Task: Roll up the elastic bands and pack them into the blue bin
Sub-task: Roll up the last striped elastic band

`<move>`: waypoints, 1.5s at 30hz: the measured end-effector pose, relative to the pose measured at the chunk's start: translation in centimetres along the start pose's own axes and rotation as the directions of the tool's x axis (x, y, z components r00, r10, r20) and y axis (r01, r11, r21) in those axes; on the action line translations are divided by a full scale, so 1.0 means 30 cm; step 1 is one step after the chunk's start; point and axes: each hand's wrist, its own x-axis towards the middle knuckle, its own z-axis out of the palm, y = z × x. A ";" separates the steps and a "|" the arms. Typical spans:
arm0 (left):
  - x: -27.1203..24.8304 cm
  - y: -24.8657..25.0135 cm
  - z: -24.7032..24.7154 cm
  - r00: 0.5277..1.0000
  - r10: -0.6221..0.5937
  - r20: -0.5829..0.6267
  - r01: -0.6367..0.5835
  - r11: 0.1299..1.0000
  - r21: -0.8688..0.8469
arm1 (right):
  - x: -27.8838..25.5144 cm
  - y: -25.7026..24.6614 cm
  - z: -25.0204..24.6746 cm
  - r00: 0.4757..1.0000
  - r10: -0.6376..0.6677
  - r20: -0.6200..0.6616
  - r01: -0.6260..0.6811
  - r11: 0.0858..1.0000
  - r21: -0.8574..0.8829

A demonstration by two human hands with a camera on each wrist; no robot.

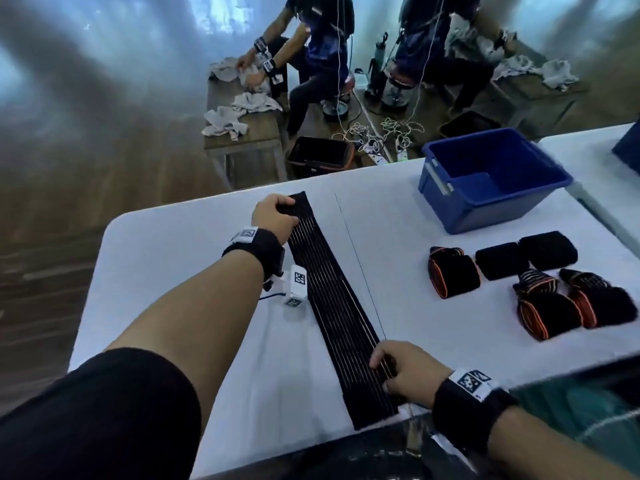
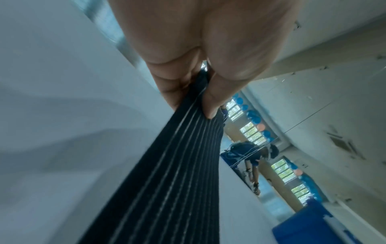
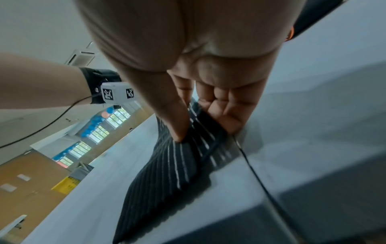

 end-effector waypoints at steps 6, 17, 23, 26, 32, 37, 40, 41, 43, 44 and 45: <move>0.064 -0.143 0.045 0.993 -0.082 0.088 0.062 0.976 0.210 | -0.026 0.010 0.043 0.979 0.058 -0.196 -0.050 0.998 0.044; 0.142 -0.161 0.059 0.990 -0.057 0.132 -0.010 0.887 0.461 | -0.042 0.011 0.112 0.944 0.122 -0.306 -0.090 0.989 0.116; 0.074 -0.157 0.023 0.990 -0.113 0.085 0.065 0.896 0.439 | -0.032 0.015 0.117 0.944 0.132 -0.302 -0.104 0.989 0.107; -0.047 -0.173 -0.015 0.990 -0.082 0.117 0.037 0.939 0.342 | -0.010 0.007 0.089 0.935 0.116 -0.335 -0.100 0.993 0.065; -0.410 -0.245 -0.055 0.969 -0.008 0.247 -0.076 0.942 0.327 | 0.070 -0.033 0.013 0.937 0.064 -0.343 -0.045 0.997 0.065; -0.625 -0.270 -0.020 0.973 -0.100 0.210 0.044 0.966 0.255 | 0.159 -0.066 -0.013 0.960 0.012 -0.280 0.034 0.986 0.161; -0.686 -0.267 0.023 0.976 -0.127 0.179 0.087 0.972 0.217 | 0.180 -0.078 0.004 0.974 -0.009 -0.225 0.052 0.981 0.187; -0.698 -0.263 0.038 0.977 -0.134 0.163 0.099 0.973 0.207 | 0.182 -0.080 0.011 0.976 -0.019 -0.217 0.060 0.980 0.187; -0.714 -0.251 0.059 0.980 -0.149 0.129 0.123 0.974 0.193 | 0.183 -0.080 0.016 0.978 -0.042 -0.205 0.083 0.977 0.198; -0.719 -0.245 0.065 0.981 -0.159 0.114 0.136 0.973 0.185 | 0.183 -0.076 0.014 0.978 -0.047 -0.202 0.091 0.973 0.213; -0.724 -0.239 0.068 0.981 -0.168 0.100 0.148 0.972 0.180 | 0.182 -0.072 0.010 0.979 -0.046 -0.201 0.094 0.968 0.235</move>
